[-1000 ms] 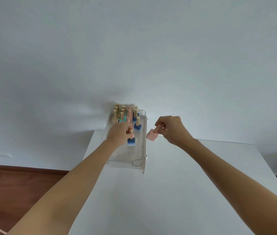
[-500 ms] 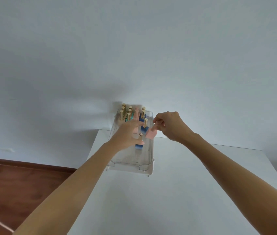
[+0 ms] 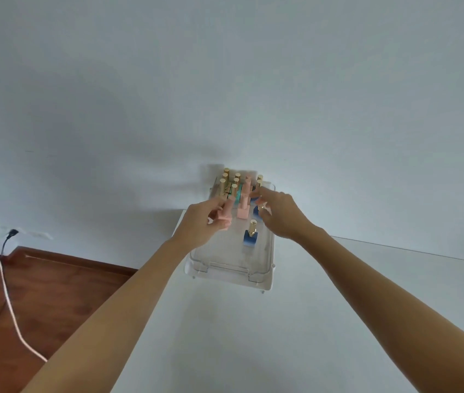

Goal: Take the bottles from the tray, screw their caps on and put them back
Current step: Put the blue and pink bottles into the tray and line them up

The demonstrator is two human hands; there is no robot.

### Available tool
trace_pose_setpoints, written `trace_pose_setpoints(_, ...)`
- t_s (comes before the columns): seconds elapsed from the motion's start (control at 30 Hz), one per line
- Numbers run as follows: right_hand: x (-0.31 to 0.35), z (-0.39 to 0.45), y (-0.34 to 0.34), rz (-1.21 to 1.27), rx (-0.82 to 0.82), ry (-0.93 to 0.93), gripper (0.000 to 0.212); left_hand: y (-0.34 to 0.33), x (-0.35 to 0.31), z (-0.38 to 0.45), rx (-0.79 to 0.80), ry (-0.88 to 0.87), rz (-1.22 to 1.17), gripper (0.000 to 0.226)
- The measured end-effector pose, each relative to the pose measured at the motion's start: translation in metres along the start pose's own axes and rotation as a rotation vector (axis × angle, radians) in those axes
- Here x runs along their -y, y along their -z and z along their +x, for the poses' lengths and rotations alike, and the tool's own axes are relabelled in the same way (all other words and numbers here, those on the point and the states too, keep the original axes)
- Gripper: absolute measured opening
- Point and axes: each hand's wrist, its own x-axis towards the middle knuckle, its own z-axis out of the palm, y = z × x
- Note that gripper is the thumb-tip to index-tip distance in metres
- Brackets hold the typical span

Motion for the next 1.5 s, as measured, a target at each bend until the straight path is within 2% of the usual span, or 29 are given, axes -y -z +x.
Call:
trace_pose_setpoints(0.07, -0.007, -0.005, -0.014, -0.077, 0.084, -0.012, 0.043, -0.003, 0.003, 0.002, 0.016, 0.024, 0.047, 0.035)
trace_pose_setpoints(0.17, -0.010, -0.007, -0.031, -0.117, 0.095, -0.056, 0.039, -0.012, 0.007, 0.009, 0.018, 0.054, 0.111, 0.033)
trace_pose_setpoints(0.4, -0.024, 0.005, -0.053, -0.204, -0.042, -0.078, 0.013, -0.040, 0.013, 0.029, 0.055, 0.067, 0.218, 0.031)
trace_pose_setpoints(0.67, -0.045, 0.026, -0.055, -0.323, -0.174, -0.116, 0.013, -0.059, 0.023, 0.047, 0.121, 0.098, 0.279, 0.022)
trace_pose_setpoints(0.8, -0.053, 0.032, -0.055, -0.334, -0.201, -0.111, 0.014, -0.060, 0.023, 0.054, 0.109, 0.080, 0.324, 0.033)
trace_pose_setpoints(0.83, -0.055, 0.032, -0.055, -0.332, -0.218, -0.119, 0.016, -0.060, 0.022, 0.055, 0.080, 0.048, 0.347, 0.035)
trace_pose_setpoints(0.9, -0.058, 0.030, -0.057, -0.346, -0.248, -0.159, 0.034, -0.057, 0.023, 0.057, 0.019, -0.053, 0.423, 0.047)
trace_pose_setpoints(0.97, -0.062, 0.027, -0.059, -0.384, -0.223, -0.195, 0.056, -0.055, 0.024, 0.057, -0.004, -0.143, 0.516, 0.062)
trace_pose_setpoints(1.03, -0.065, 0.028, -0.063, -0.403, -0.181, -0.216, 0.066, -0.055, 0.023, 0.058, -0.030, -0.199, 0.593, 0.065)
trace_pose_setpoints(1.23, -0.070, 0.044, -0.069, -0.460, -0.123, -0.236, 0.047, -0.055, 0.018, 0.065, -0.043, -0.198, 0.561, 0.057)
trace_pose_setpoints(1.5, -0.075, 0.062, -0.072, -0.430, -0.154, -0.220, 0.035, -0.066, 0.023, 0.082, -0.007, -0.107, 0.515, 0.055)
